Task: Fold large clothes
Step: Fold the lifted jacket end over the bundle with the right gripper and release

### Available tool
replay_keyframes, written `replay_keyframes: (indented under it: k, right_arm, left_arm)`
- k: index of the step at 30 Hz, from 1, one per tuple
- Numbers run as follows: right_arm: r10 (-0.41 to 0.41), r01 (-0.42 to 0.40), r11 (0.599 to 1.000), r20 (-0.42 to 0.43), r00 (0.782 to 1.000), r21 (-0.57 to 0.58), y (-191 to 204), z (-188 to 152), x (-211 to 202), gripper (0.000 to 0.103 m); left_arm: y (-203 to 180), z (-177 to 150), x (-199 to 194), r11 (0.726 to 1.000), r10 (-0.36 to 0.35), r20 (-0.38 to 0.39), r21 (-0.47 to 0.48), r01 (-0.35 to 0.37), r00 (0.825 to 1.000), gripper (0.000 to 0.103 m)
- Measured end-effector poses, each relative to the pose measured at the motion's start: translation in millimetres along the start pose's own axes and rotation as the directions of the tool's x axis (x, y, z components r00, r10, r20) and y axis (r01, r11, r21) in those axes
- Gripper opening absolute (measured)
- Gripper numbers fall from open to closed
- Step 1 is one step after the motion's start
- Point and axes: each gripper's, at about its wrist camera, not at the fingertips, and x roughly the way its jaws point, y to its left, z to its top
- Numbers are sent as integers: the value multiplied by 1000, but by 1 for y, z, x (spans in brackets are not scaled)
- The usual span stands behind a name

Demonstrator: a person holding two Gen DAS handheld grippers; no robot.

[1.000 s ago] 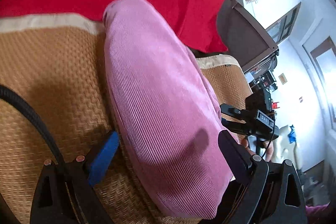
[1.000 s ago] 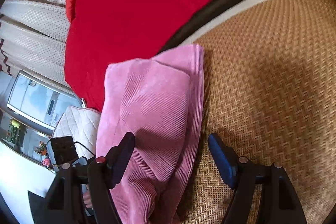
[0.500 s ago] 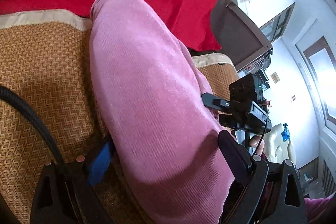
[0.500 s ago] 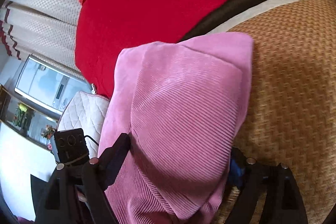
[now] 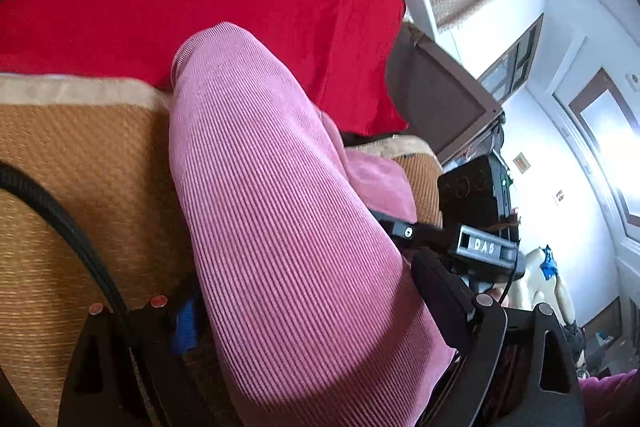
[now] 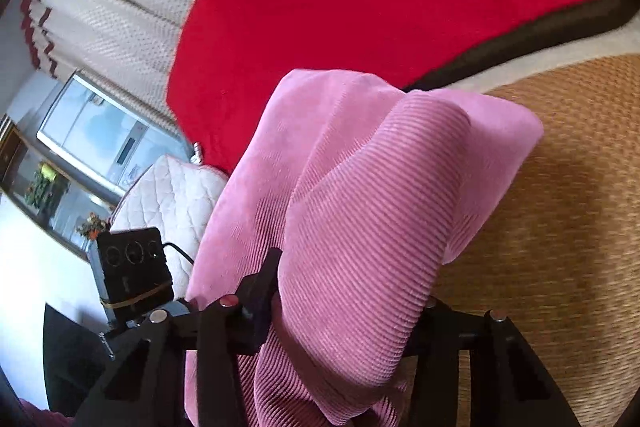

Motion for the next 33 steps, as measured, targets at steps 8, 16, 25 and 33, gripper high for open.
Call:
replay_keyframes:
  k: [8, 16, 25, 33]
  right_arm:
    - [64, -64, 997, 4, 998, -54, 34, -11, 19, 48]
    - [-95, 101, 994, -128, 987, 36, 17, -17, 50, 67]
    - [-322, 329, 938, 73, 944, -111, 53, -3, -24, 67]
    - [-289, 293, 935, 51, 956, -198, 76, 1, 28, 44]
  left_arm:
    - [1, -5, -39, 992, 99, 33, 72, -101, 995, 92]
    - [19, -12, -20, 958, 286, -120, 57, -281, 951, 92]
    - [-16, -10, -63, 934, 320, -1, 169, -315, 947, 92]
    - [10, -17, -24, 872, 474, -101, 189, -451, 875, 93]
